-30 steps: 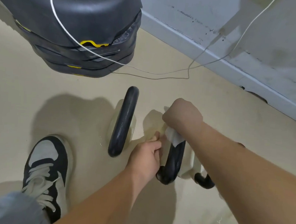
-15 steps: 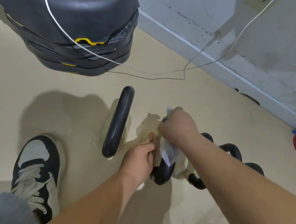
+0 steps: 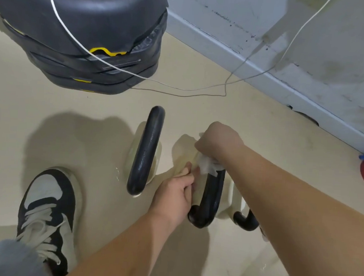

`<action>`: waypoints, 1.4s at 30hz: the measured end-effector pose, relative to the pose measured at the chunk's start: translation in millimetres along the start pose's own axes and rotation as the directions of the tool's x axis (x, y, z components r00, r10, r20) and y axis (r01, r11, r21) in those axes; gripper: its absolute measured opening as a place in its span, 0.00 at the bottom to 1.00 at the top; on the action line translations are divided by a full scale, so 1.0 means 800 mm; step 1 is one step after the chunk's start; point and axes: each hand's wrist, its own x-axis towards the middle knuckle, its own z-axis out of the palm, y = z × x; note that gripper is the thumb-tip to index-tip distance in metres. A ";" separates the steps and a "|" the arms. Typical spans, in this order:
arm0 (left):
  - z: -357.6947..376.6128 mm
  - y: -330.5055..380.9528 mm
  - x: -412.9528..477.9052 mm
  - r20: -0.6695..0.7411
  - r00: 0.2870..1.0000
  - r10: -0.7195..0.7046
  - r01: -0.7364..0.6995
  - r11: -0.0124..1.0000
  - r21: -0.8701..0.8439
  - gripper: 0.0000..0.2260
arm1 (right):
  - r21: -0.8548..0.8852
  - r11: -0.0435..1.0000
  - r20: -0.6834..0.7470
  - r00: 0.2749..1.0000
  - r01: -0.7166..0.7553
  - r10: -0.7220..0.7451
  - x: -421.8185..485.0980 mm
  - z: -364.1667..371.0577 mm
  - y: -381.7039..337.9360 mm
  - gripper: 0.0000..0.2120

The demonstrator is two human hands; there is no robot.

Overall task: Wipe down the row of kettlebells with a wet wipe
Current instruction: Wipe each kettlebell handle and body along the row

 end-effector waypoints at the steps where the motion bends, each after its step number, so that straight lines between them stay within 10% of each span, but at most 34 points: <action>1: 0.000 -0.006 0.003 0.009 0.999 0.036 -0.036 0.997 0.063 0.16 | 0.195 0.981 -0.055 0.998 -0.010 0.022 -0.020 0.005 0.012 0.02; 6: -0.010 0.012 -0.001 0.134 0.961 -0.242 0.277 0.817 -0.506 0.19 | 0.791 0.589 -0.339 0.920 0.165 0.198 -0.143 0.094 0.023 0.12; 12: -0.030 0.000 -0.033 0.090 0.981 -0.174 0.180 0.982 -0.057 0.14 | 0.906 0.380 -0.301 0.914 0.186 0.272 -0.193 0.186 0.031 0.19; 15: -0.034 -0.015 -0.044 0.046 0.985 -0.164 0.156 0.977 0.145 0.28 | 0.904 0.384 -0.299 0.921 0.190 0.248 -0.197 0.197 0.036 0.15; 26: -0.031 0.000 -0.054 0.024 0.980 -0.196 0.189 0.967 0.169 0.17 | 0.882 0.464 -0.166 0.975 0.079 0.149 -0.189 0.215 0.051 0.25; 36: -0.031 0.001 -0.061 0.037 0.981 -0.193 0.171 0.932 0.321 0.22 | 0.404 0.910 -0.077 0.995 0.092 -0.066 -0.211 0.193 0.117 0.09; 42: -0.043 0.032 -0.071 0.031 0.980 -0.198 0.179 0.932 0.316 0.14 | 0.857 0.504 -0.160 0.985 0.108 0.060 -0.228 0.129 0.120 0.20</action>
